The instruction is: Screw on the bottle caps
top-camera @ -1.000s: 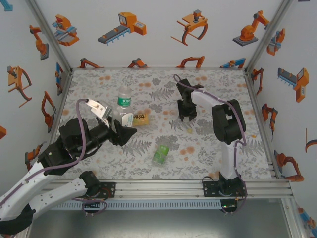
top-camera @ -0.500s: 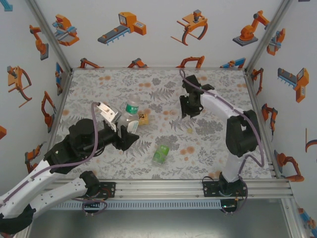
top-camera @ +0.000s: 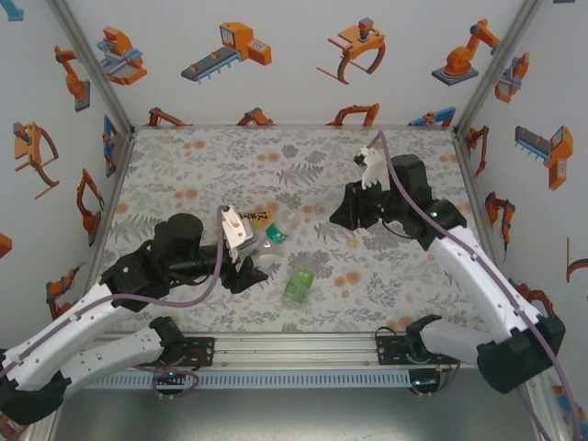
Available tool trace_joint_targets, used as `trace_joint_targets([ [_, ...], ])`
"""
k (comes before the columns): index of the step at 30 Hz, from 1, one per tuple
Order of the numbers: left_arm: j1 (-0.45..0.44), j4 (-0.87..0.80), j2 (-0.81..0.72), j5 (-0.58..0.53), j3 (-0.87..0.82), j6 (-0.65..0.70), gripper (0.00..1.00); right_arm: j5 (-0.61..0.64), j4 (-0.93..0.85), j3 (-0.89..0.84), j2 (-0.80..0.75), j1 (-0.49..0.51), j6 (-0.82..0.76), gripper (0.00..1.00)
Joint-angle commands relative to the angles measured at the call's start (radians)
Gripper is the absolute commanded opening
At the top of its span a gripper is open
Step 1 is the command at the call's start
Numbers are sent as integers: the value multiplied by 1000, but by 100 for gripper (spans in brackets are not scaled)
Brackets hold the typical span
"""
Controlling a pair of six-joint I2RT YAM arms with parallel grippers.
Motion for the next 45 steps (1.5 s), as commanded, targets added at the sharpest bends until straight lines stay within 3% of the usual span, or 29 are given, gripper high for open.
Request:
trace_joint_targets([
  [1,1,-54,36,78,56,102,0,-184,62,5,-75,8,-39,16],
  [5,-2,-81,75,96,83,138,0,-327,7,38,-134,11,-88,15],
  [12,-11,-179,128,138,138,216,0,-504,98,10,-232,23,-89,8],
  [21,-43,-333,198,154,226,299,0,-613,141,10,-257,92,-196,1],
  [31,-80,-350,234,169,248,318,0,-612,76,47,-213,149,-263,0],
  [45,-87,-338,260,167,269,293,0,-512,-30,65,-192,231,-329,0],
])
